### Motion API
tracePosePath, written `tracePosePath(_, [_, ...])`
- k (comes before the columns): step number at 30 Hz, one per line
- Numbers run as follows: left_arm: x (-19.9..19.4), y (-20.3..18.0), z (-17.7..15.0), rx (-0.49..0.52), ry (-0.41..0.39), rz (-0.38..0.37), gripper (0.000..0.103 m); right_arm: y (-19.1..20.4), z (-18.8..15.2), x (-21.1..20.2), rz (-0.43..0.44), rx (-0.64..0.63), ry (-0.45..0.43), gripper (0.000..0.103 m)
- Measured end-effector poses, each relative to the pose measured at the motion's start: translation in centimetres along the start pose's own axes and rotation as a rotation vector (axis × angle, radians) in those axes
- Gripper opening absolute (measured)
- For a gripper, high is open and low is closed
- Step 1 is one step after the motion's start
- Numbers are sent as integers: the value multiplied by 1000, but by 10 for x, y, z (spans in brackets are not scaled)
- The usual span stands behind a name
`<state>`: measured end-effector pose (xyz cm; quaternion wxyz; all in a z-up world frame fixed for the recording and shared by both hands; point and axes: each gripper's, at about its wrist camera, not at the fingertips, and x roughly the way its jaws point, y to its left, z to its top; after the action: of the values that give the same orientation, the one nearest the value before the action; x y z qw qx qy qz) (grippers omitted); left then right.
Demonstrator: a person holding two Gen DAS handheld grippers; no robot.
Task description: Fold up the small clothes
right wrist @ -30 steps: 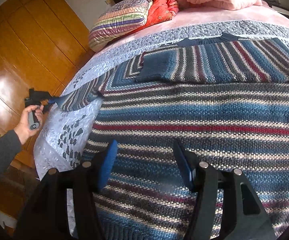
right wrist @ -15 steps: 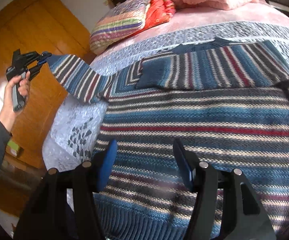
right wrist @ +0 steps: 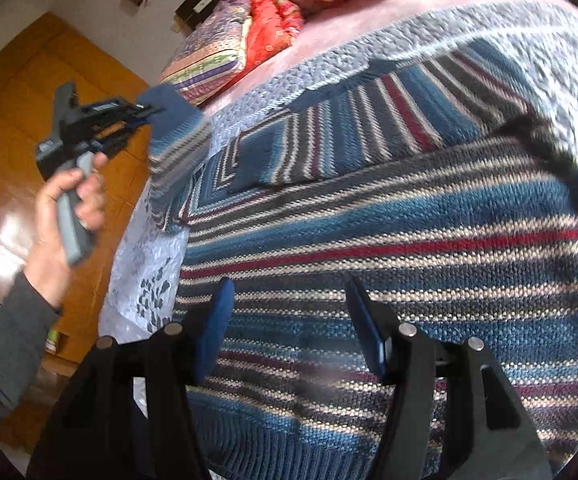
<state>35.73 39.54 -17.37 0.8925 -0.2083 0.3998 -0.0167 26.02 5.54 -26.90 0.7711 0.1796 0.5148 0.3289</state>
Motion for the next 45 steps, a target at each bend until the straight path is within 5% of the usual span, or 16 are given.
tracePosePath(3, [46,-24,-25,31,69,-11,8,-13,7,4,24,51,2,59])
tracePosePath(6, [86,-41,-53,74,155,-4,10,-20,25,3,9,67,-34,86])
tracePosePath(9, [115,-48,-78,99,243,27,32,-28,59,9,41,91,-35,91])
tracePosePath(12, [104,-44,-88,110,219,28,60,-38,97,27,173,172,14,90])
tracePosePath(14, [76,-30,-89,61,160,-21,73,-44,118,47,252,232,66,68])
tracePosePath(16, [54,-16,-91,9,140,-55,77,-53,137,80,317,315,141,58])
tracePosePath(19, [20,14,-109,-64,145,-81,77,-59,152,135,360,410,236,57])
tracePosePath(22, [-5,37,-132,-118,158,-81,77,-54,157,170,311,412,285,57])
tracePosePath(26, [-30,62,-154,-187,160,-85,78,-47,164,190,291,420,273,52])
tracePosePath(28, [-36,72,-164,-215,162,-89,78,-44,168,195,294,427,267,41])
tracePosePath(31, [-45,83,-172,-246,162,-87,78,-39,170,198,244,402,264,9])
tracePosePath(45, [-70,114,-136,-315,87,-94,78,-1,246,95,89,112,126,6])
